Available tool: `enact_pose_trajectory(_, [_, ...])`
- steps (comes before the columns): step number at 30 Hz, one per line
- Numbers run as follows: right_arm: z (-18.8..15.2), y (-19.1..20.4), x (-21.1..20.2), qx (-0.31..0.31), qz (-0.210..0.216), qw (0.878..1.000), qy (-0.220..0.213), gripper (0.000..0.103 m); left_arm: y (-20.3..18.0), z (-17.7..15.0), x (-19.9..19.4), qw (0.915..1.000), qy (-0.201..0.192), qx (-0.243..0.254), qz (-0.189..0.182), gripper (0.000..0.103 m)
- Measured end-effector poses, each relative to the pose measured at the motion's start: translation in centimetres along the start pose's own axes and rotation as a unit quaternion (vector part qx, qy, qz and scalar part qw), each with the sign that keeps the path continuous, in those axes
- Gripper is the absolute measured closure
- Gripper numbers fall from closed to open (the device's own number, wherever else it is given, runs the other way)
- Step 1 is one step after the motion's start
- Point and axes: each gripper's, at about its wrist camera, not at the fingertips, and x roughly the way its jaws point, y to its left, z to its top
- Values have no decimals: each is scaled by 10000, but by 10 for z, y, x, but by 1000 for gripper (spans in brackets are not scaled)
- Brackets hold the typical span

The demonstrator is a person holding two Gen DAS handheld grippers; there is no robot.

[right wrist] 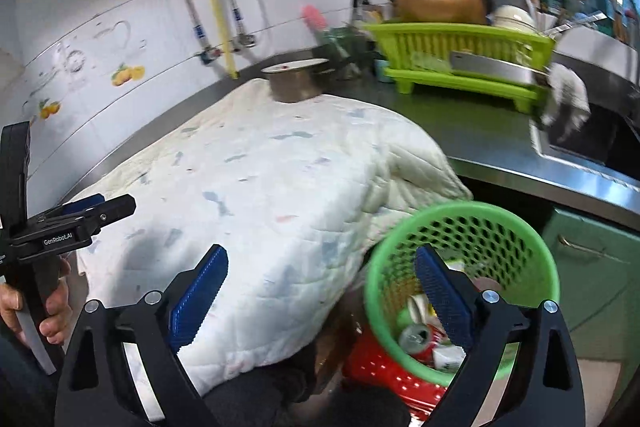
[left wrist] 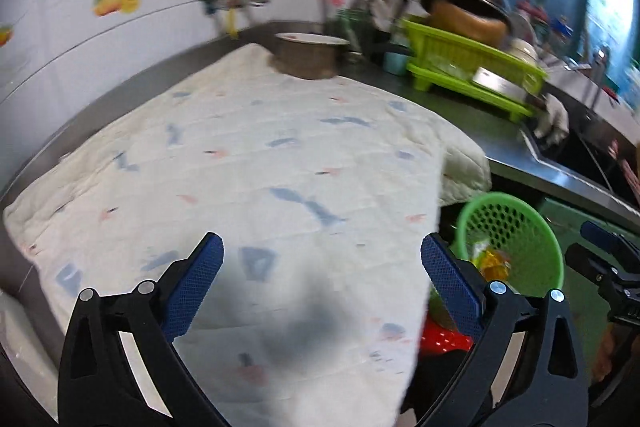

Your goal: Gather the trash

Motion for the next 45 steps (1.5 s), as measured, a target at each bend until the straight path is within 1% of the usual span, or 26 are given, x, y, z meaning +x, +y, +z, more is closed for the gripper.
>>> enact_pose_trajectory(6, [11, 42, 8, -419, 111, 9990, -78, 12, 40, -4, -20, 9987, -182, -330, 354, 5])
enact_pose_trajectory(12, [16, 67, 15, -513, 215, 9984, -93, 12, 65, -11, -40, 9965, -381, -556, 485, 5])
enact_pose_trajectory(15, [17, 74, 17, -463, 265, 9984, -158, 12, 72, -16, -48, 9949, -465, -610, 662, 5])
enact_pose_trajectory(17, [17, 79, 17, -443, 314, 9984, -186, 11, 74, -19, -51, 9943, -494, -611, 726, 5])
enact_pose_trajectory(23, [13, 87, 17, -521, 230, 9982, -208, 11, 73, -25, -55, 9942, -533, -560, 752, 5])
enact_pose_trajectory(29, [13, 87, 16, -518, 248, 9981, -210, 11, 73, -30, -62, 9937, -598, -492, 813, 5])
enact_pose_trajectory(39, [10, 92, 18, -591, 229, 9979, -145, 11, 74, -36, -64, 9937, -655, -493, 767, 5])
enact_pose_trajectory(45, [9, 92, 19, -586, 216, 9980, -134, 11, 71, -40, -68, 9938, -715, -405, 752, 5])
